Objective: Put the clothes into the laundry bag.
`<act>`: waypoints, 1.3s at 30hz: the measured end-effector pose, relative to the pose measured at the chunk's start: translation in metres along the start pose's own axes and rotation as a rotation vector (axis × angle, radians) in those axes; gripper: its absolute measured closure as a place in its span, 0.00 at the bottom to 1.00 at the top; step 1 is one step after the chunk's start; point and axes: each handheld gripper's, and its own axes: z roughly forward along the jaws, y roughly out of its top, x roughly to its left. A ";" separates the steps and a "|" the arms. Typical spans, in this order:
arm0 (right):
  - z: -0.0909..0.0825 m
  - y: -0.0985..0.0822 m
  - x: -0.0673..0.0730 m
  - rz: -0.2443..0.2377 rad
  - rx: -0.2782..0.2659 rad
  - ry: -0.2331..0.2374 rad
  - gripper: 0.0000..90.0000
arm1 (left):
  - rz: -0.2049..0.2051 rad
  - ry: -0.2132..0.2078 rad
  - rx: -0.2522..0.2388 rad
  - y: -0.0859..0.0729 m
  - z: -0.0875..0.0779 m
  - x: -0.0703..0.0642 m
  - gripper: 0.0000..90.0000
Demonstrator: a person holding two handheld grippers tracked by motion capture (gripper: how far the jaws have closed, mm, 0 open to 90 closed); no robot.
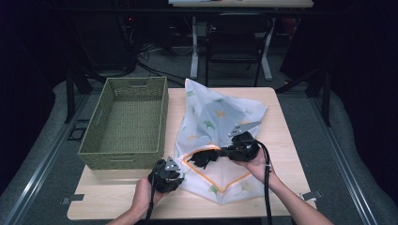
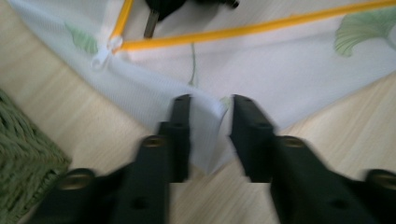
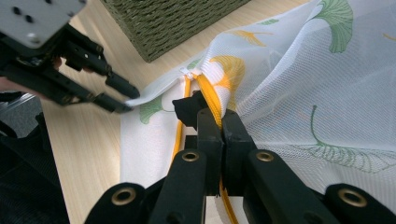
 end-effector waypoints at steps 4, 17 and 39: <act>0.000 0.003 0.002 -0.007 0.001 0.002 0.98 | 0.009 0.047 -0.104 0.029 -0.001 -0.001 0.46; -0.002 0.003 0.001 -0.003 -0.004 0.008 0.98 | 0.074 0.150 -0.170 0.077 0.028 0.009 0.71; -0.005 0.005 0.003 -0.013 -0.007 0.014 0.98 | 0.075 0.121 -0.201 0.074 0.021 0.012 0.34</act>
